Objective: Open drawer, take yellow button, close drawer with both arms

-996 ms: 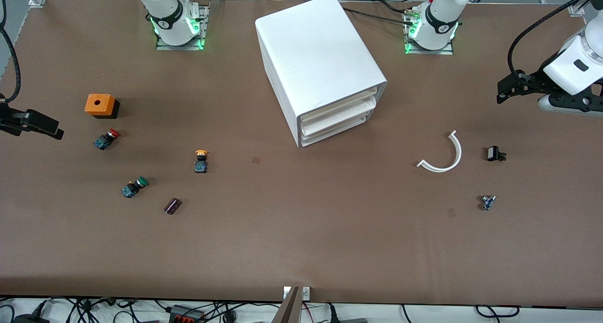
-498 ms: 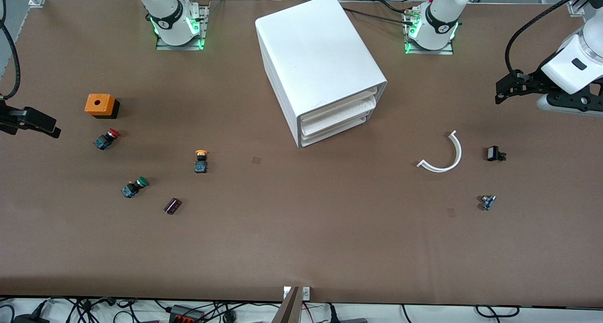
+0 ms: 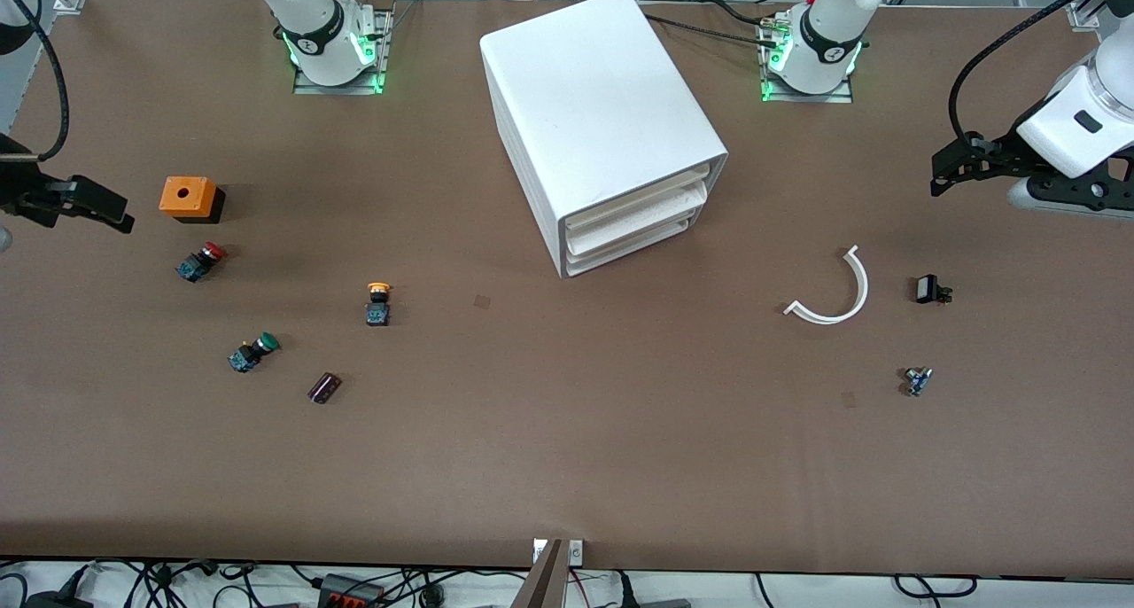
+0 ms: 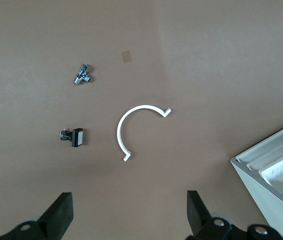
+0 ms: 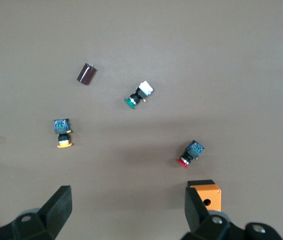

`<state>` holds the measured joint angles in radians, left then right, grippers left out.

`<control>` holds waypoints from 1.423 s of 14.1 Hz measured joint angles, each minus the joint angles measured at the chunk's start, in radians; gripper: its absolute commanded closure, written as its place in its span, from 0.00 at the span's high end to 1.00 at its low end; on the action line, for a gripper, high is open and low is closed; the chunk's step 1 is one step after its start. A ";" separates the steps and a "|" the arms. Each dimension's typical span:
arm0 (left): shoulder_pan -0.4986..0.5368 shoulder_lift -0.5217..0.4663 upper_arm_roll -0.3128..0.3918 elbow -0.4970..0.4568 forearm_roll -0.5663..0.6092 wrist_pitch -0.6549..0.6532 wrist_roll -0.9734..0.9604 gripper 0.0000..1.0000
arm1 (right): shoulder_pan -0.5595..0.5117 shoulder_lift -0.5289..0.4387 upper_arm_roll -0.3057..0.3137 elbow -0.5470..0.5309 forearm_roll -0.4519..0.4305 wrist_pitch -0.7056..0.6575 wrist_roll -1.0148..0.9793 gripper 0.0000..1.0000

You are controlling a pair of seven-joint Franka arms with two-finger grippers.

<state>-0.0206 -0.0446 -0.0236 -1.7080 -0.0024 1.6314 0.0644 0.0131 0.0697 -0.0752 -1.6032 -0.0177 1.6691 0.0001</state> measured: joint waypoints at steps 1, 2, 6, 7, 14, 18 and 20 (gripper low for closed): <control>0.000 0.000 0.000 0.000 0.000 0.000 0.000 1.00 | 0.002 -0.012 0.000 -0.021 0.000 0.003 0.000 1.00; 0.000 0.000 -0.001 0.000 0.000 0.000 0.000 1.00 | 0.004 -0.020 0.000 -0.038 -0.001 0.006 0.000 1.00; -0.003 0.000 -0.001 0.000 0.000 -0.006 0.000 1.00 | 0.005 -0.039 0.000 -0.074 -0.006 0.031 0.000 1.00; -0.003 0.000 -0.001 0.000 0.000 -0.007 0.000 1.00 | 0.006 -0.041 0.000 -0.076 -0.006 0.035 0.000 1.00; -0.004 0.000 -0.001 0.000 0.000 -0.008 0.000 1.00 | 0.008 -0.054 0.000 -0.091 -0.006 0.034 0.000 1.00; -0.004 0.000 -0.001 0.000 0.000 -0.008 0.000 1.00 | 0.010 -0.059 0.000 -0.091 -0.006 0.034 0.000 1.00; -0.005 0.000 -0.001 0.000 0.000 -0.008 0.000 1.00 | 0.012 -0.059 0.000 -0.091 -0.006 0.034 0.000 1.00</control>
<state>-0.0255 -0.0446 -0.0245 -1.7078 -0.0024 1.6230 0.0644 0.0246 0.0103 -0.0748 -1.6946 -0.0241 1.7031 -0.0003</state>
